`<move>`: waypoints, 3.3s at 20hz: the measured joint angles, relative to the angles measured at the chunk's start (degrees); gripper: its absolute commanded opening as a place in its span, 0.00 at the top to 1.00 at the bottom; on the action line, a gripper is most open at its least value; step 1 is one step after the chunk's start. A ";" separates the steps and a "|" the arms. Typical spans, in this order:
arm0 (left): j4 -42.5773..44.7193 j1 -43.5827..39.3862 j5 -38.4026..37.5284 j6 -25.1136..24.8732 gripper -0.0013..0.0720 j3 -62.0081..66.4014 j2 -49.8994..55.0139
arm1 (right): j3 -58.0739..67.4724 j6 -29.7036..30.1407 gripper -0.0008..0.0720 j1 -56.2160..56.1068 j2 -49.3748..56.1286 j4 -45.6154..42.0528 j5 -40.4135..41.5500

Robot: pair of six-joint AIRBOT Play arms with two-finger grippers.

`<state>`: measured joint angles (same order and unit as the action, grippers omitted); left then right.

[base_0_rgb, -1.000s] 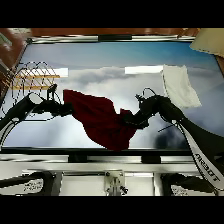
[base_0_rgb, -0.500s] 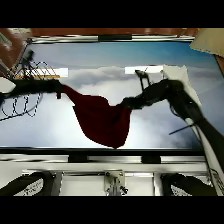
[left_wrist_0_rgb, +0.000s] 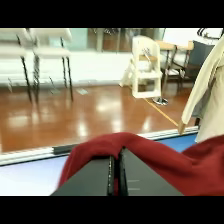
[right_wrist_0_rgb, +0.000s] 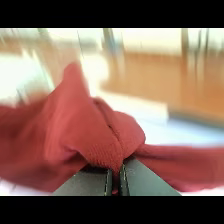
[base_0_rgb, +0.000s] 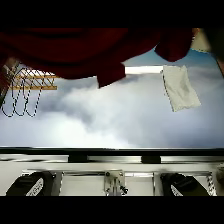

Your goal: Fold the shirts.

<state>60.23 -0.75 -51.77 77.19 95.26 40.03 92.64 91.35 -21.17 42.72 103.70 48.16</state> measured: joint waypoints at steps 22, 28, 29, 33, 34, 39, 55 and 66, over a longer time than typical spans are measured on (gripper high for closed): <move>8.02 0.04 2.67 7.91 0.94 -49.05 16.06 | -10.43 -1.79 0.86 0.00 40.87 -12.48 -8.92; 7.39 0.09 12.55 7.63 0.02 -49.42 26.38 | -10.67 -6.78 0.29 0.02 47.06 -9.68 -17.62; 7.93 0.31 11.63 7.63 0.02 -48.65 26.88 | -10.62 -7.19 0.29 0.02 47.12 -9.27 -16.76; 20.31 2.58 -3.37 6.47 0.02 -40.94 27.89 | -10.40 -7.45 0.29 2.25 44.02 -11.34 -8.76; 24.39 3.32 -8.59 4.72 0.02 -38.99 27.98 | -10.40 -7.61 0.29 4.02 43.15 -11.93 -4.31; 26.60 4.44 -20.28 -1.66 0.02 -39.45 27.50 | -12.81 -2.34 0.29 14.49 41.22 -7.43 21.31; 20.92 -1.07 -7.54 -0.44 0.69 -53.07 30.29 | -19.28 5.38 0.29 26.01 38.88 2.43 37.24; 20.90 -0.96 -13.38 0.37 0.94 -49.92 27.65 | -35.87 1.49 0.12 27.65 40.54 10.51 24.30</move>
<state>81.12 -1.72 -65.14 77.56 45.34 67.68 56.77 92.84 6.48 83.26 114.21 72.47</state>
